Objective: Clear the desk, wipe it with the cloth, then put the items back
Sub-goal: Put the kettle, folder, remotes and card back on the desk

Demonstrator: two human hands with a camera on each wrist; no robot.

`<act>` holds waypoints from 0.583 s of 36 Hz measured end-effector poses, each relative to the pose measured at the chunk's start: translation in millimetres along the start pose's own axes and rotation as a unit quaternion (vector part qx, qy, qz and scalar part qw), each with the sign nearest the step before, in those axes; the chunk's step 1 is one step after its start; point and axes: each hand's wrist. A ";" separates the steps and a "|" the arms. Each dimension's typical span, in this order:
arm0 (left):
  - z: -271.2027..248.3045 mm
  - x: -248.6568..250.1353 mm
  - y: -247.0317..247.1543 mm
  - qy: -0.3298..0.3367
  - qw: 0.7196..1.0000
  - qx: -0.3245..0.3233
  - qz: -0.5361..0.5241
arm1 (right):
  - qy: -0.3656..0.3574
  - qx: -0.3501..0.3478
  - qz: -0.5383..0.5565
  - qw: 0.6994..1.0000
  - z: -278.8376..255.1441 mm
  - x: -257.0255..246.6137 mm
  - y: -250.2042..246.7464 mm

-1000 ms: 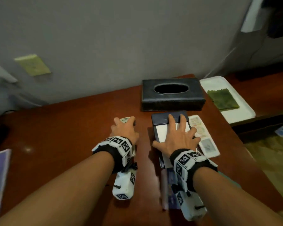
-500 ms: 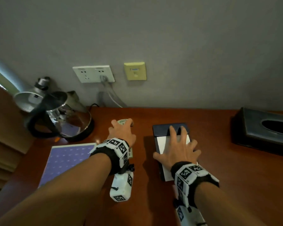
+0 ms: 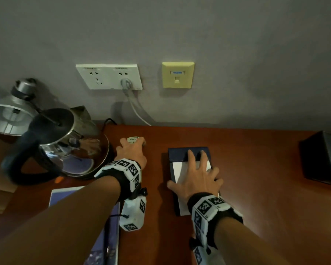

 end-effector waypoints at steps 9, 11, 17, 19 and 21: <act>26.6 -10.8 2.0 0.001 1.000 -0.010 0.014 | 0.012 -0.004 -0.021 1.000 15.5 -13.9 6.9; 30.7 -12.6 2.4 0.004 1.000 -0.007 0.018 | 0.013 -0.005 -0.019 1.000 17.5 -18.1 7.8; 37.7 -15.1 -0.4 0.010 0.999 -0.007 0.031 | 0.015 -0.005 -0.020 1.000 22.1 -27.5 9.5; 36.9 -15.3 -0.7 0.013 0.999 -0.010 0.038 | 0.016 -0.003 -0.020 1.000 21.9 -29.8 9.0; 35.0 -15.7 -1.3 0.018 0.999 -0.014 0.038 | 0.016 0.000 -0.019 1.000 20.4 -31.3 7.7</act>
Point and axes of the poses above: each hand's wrist, its own z-axis towards the middle knuckle, its own y-axis out of the palm, x = y × z, and after that the axes turned 7 degrees about y, right-handed
